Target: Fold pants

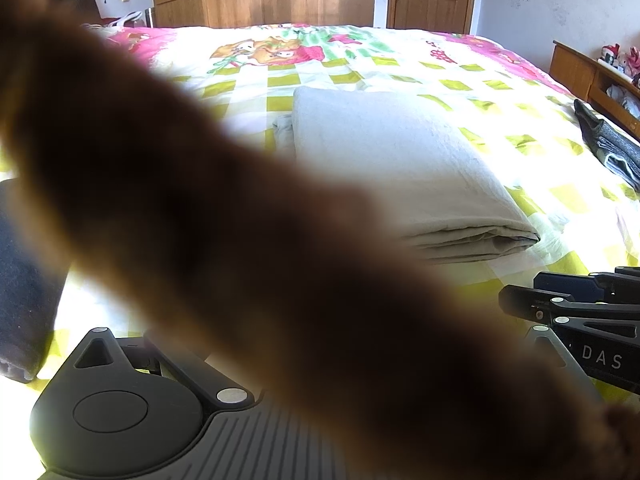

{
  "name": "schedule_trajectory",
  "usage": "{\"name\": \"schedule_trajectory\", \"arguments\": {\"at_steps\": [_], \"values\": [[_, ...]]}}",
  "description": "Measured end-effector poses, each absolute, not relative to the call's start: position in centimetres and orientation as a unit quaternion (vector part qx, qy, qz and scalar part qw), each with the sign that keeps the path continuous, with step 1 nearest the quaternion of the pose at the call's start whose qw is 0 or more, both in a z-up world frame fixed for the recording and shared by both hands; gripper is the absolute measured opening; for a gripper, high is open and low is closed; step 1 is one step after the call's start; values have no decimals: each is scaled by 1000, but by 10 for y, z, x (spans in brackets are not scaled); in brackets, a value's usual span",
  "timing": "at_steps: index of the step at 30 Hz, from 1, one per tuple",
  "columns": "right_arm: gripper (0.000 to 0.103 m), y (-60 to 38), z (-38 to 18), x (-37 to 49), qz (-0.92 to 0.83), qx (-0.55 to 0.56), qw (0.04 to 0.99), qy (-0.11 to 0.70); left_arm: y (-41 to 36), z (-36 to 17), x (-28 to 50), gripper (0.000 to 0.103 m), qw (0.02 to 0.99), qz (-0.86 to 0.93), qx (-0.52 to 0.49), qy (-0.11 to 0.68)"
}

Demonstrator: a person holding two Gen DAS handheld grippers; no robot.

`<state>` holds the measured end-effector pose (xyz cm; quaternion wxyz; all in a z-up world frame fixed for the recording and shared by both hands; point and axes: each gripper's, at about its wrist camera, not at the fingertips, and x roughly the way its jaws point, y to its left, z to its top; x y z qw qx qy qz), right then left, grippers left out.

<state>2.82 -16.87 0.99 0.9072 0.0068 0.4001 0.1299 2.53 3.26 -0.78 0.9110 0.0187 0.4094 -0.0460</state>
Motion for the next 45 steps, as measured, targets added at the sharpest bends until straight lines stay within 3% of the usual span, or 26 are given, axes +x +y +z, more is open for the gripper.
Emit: {"name": "schedule_trajectory", "arguments": {"at_steps": [26,45], "values": [[49,-168,14,31,84,-36,917,388,29,-7,24,100,917,-46,34,395],[50,-175,31,90,78,0,924,373,30,28,47,100,947,-55,45,313]]}}
